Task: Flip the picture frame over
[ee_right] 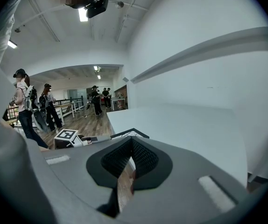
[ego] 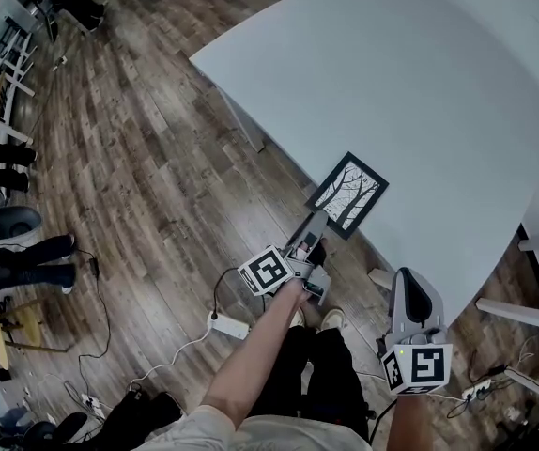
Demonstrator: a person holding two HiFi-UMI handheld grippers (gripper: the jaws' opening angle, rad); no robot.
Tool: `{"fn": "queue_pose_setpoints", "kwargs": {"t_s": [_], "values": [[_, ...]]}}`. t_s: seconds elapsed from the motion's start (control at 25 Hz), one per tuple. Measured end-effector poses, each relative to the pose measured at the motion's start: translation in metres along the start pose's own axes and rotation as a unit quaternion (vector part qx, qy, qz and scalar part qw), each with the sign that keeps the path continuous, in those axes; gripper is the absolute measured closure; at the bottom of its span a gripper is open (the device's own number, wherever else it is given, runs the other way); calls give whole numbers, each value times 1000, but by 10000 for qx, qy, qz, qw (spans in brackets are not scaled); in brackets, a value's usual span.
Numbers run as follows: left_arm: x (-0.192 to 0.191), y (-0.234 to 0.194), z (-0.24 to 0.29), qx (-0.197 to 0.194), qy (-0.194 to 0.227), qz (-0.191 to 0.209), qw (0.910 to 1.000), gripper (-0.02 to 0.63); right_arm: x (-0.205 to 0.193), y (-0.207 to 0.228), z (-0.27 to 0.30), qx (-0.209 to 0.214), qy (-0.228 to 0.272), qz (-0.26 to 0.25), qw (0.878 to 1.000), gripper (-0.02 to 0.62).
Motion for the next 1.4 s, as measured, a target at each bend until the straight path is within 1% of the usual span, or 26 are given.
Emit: {"fn": "queue_pose_setpoints", "kwargs": {"t_s": [0.08,0.2,0.36,0.56,0.64,0.72,0.8,0.96,1.16,1.4], "values": [[0,1,4,-112,-11,65,9999,390,-3,1,0,-10,-32,7,10000,571],[-1,-2,8,-176,-10,72,9998,390,-4,3,2,12,-64,-29,10000,571],[-3,-3,12,-222,16,-22,9997,392,-4,3,3,11,-103,-57,9999,571],[-5,-3,11,-230,66,-54,9997,434,-6,2,2,-11,-107,-38,9999,571],[-5,-2,12,-236,60,28,9997,445,-7,3,2,-12,-106,-29,9999,571],[-4,2,13,-277,46,120,9995,469,-8,4,2,-8,-109,-37,9999,571],[-4,5,15,-309,65,115,9994,495,-9,5,1,-18,-113,-28,9999,571],[-5,4,14,-274,97,46,9996,502,-9,4,1,11,-116,-34,9999,571],[-3,9,14,-376,156,38,9992,517,-9,4,1,-8,-92,-20,10000,571],[-2,14,14,-396,201,23,9990,529,-8,2,-1,29,-70,-37,10000,571]]}}
Point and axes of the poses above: the fingertips, and each gripper's own axes: z forward along the fingers, y to its right, x out of its top, the point moved 5 cm from there along -z, backward along the fingers, and after that the axes turned 4 degrees about z, right-handed, at the moved point
